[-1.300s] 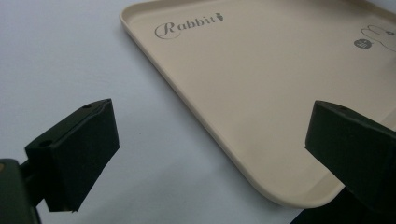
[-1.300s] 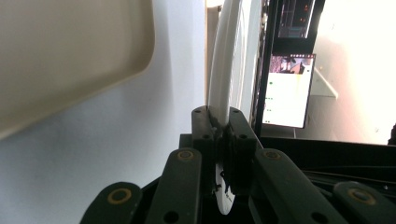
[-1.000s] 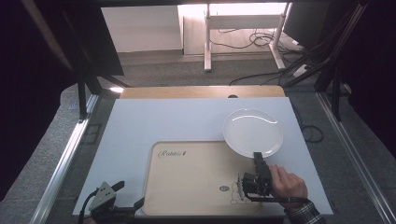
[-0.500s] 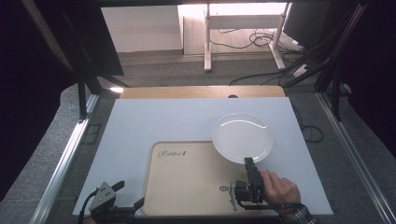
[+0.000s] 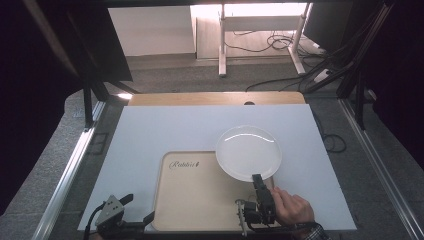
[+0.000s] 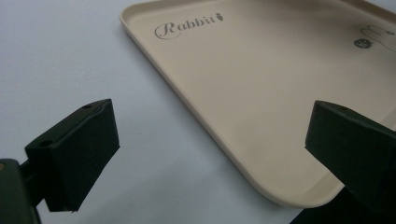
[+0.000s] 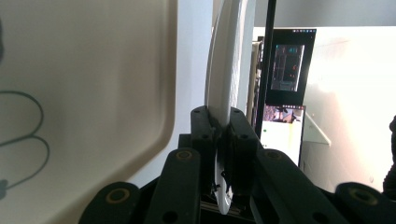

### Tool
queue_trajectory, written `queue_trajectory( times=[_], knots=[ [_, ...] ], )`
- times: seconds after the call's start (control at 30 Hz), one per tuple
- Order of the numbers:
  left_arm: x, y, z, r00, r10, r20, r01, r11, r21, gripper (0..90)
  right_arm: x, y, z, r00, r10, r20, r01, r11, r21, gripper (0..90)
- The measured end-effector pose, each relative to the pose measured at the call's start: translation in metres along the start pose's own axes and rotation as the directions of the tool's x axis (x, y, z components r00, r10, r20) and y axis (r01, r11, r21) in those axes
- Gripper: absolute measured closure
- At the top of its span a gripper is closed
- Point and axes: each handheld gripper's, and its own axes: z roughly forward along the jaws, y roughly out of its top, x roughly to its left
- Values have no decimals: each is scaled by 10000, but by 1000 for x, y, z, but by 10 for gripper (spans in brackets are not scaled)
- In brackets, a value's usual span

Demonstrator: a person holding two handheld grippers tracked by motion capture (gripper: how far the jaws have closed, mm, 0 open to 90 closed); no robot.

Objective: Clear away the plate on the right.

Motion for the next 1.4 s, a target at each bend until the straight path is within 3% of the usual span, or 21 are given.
queue_trajectory(
  times=[0.67, 1.03, 1.4],
  knots=[
    [0, 0, 0, 10000, 7, 1, -7, 10000, -2, 23, 16, 28, -7, 9991, -388, -146, 370, 9937, -1054, 841],
    [0, 0, 0, 10000, 11, -3, -11, 10000, -6, 23, 26, 42, -9, 9988, -377, -324, 329, 9902, -1355, 840],
    [0, 0, 0, 10000, 20, 2, -20, 10000, -11, 23, 36, 57, -8, 9963, -616, -603, 494, 9813, -1863, 840]
  ],
)
